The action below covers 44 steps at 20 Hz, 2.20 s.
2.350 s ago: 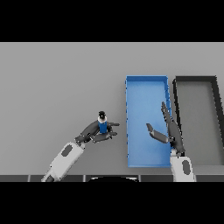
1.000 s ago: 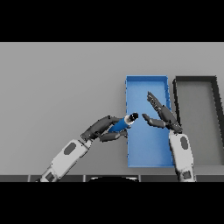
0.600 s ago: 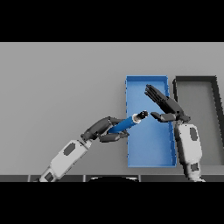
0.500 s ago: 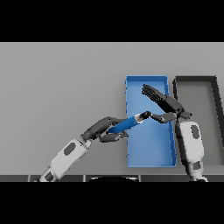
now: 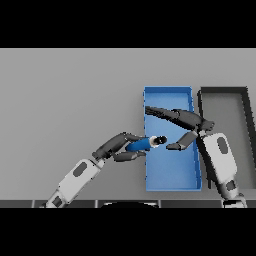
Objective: Pick up the blue pipe and place it into the blue bin.
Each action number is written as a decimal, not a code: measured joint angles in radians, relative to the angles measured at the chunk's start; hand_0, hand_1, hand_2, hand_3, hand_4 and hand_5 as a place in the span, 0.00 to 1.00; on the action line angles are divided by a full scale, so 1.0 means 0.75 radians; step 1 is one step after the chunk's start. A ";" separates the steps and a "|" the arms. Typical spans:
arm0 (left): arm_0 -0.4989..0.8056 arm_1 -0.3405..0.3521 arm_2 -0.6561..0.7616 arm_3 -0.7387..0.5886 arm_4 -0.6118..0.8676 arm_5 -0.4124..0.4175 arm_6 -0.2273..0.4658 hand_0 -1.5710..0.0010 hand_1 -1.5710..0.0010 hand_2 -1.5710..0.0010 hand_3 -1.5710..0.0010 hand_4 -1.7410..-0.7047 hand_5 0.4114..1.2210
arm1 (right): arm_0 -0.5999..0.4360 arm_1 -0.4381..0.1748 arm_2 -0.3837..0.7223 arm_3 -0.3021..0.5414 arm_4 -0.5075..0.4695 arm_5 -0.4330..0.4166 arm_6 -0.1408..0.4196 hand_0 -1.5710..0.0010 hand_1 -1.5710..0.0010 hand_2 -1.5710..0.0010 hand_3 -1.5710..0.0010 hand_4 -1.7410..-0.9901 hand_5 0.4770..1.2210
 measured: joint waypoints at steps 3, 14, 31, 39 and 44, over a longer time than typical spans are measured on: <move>-0.002 0.002 0.008 0.002 0.006 -0.016 0.010 0.00 0.00 0.00 0.08 0.01 1.00 | -0.050 -0.019 0.084 -0.049 0.002 0.000 -0.014 1.00 1.00 1.00 1.00 0.61 0.07; -0.033 -0.011 0.045 0.040 0.037 -0.083 0.008 0.00 0.00 0.00 0.08 0.02 1.00 | -0.268 0.092 0.276 -0.006 -0.010 -0.011 0.086 1.00 0.99 0.97 1.00 0.68 0.05; -0.003 -0.016 0.044 0.003 -0.020 -0.063 -0.026 0.05 0.07 0.05 0.66 0.01 1.00 | -0.292 0.158 0.364 -0.030 0.012 0.001 0.060 0.05 0.05 0.05 0.06 0.36 0.85; 0.006 0.007 0.065 0.012 -0.109 -0.079 -0.105 0.60 0.67 0.67 0.86 0.54 0.99 | -0.285 0.147 0.359 -0.026 0.027 0.002 0.034 0.01 0.01 0.01 0.01 0.35 0.98; 0.006 0.013 0.068 0.014 -0.143 -0.072 -0.103 0.87 0.89 0.89 0.96 0.80 0.60 | -0.282 0.147 0.358 -0.023 0.059 0.002 0.034 0.00 0.00 0.00 0.00 0.34 0.99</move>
